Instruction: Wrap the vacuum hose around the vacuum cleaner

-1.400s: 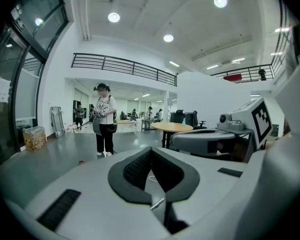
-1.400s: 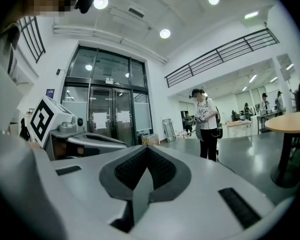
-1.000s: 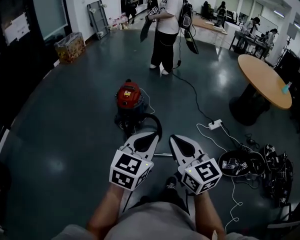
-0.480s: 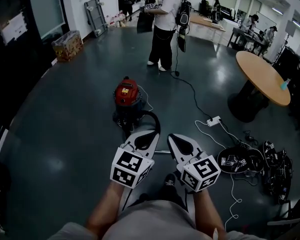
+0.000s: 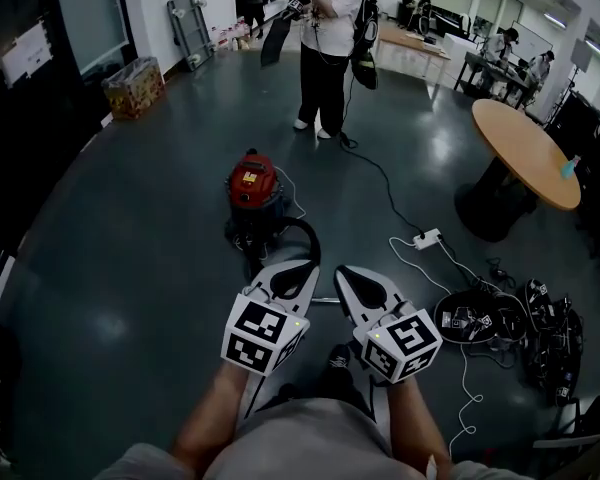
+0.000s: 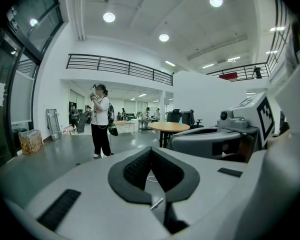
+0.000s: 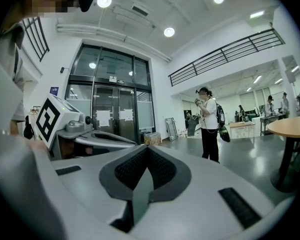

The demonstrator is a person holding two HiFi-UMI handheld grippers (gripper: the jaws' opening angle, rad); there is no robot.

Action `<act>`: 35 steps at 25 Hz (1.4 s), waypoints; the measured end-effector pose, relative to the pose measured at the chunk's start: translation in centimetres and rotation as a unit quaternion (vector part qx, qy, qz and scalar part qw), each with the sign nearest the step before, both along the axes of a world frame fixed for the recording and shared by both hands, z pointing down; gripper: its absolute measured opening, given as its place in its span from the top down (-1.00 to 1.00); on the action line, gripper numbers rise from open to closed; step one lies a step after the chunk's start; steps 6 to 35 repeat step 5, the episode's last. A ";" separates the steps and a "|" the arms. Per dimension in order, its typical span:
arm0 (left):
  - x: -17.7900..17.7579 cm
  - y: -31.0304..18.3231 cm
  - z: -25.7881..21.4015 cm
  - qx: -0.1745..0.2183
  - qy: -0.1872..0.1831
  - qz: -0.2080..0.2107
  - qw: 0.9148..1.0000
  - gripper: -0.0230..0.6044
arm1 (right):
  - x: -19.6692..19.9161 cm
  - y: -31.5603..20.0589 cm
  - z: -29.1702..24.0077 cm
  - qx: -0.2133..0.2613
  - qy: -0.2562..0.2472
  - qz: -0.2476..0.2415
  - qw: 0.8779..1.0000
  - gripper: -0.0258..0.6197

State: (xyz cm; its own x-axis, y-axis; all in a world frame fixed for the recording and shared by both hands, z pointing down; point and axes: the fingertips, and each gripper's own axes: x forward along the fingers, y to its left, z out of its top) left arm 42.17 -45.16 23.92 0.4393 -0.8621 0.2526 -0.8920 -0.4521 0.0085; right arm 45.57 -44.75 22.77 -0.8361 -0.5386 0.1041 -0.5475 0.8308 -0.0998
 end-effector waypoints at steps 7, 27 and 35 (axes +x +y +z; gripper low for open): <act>-0.3 -0.4 0.3 -0.005 0.002 0.002 1.000 0.90 | -0.5 -0.3 0.1 -0.001 0.002 0.000 1.000 0.90; -0.3 -0.4 0.3 -0.005 0.002 0.002 1.000 0.90 | -0.5 -0.3 0.1 -0.001 0.002 0.000 1.000 0.90; -0.3 -0.4 0.3 -0.005 0.002 0.002 1.000 0.90 | -0.5 -0.3 0.1 -0.001 0.002 0.000 1.000 0.90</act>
